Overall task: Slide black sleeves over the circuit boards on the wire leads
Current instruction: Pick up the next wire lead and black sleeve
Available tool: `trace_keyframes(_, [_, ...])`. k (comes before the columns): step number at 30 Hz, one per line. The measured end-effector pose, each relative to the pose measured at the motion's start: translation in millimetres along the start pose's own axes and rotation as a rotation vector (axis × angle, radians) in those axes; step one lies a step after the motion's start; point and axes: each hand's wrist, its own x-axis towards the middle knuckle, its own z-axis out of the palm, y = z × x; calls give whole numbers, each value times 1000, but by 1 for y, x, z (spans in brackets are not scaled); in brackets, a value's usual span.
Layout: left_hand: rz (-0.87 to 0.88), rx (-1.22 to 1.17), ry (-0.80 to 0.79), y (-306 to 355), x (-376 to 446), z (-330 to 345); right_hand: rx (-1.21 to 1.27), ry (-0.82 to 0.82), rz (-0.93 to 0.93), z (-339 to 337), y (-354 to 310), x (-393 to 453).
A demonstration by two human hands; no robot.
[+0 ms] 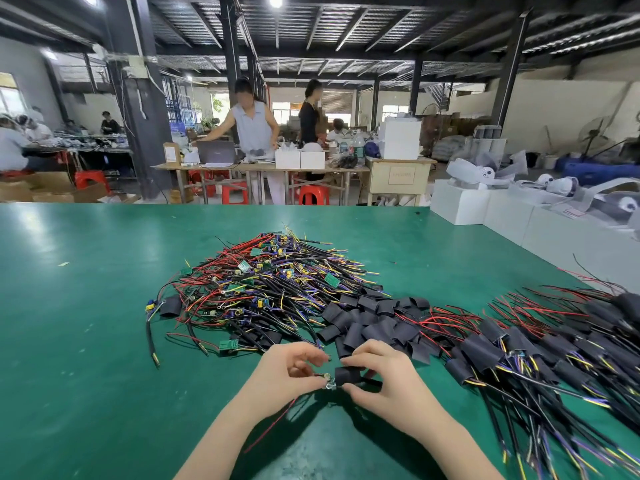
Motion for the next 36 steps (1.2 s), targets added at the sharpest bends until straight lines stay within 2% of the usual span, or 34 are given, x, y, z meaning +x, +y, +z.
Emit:
trace_keyframes(5, [-18, 147, -49, -3, 0, -1, 24, 32, -23, -1, -2, 1])
trace_keyframes(9, [-1, 97, -118, 0, -1, -1, 40, 49, -13, -1, -3, 1])
trace_keyframes(13, [26, 45, -69, 3, -2, 1, 7, 25, 19, -1, 0, 1])
trace_keyframes(18, [86, 9, -24, 5, -2, 4, -162, -27, -2, -2, 1, 0])
trace_keyframes(26, [30, -111, -15, 2, 0, 4, -50, 46, 20, -3, -9, 0])
trace_keyframes(30, [-18, -247, -11, 1, -1, 8, -29, 64, 16, -4, -11, 2])
trace_keyframes(36, [53, -157, 13, 5, -1, 3, 23, 100, 43, -3, -11, 3])
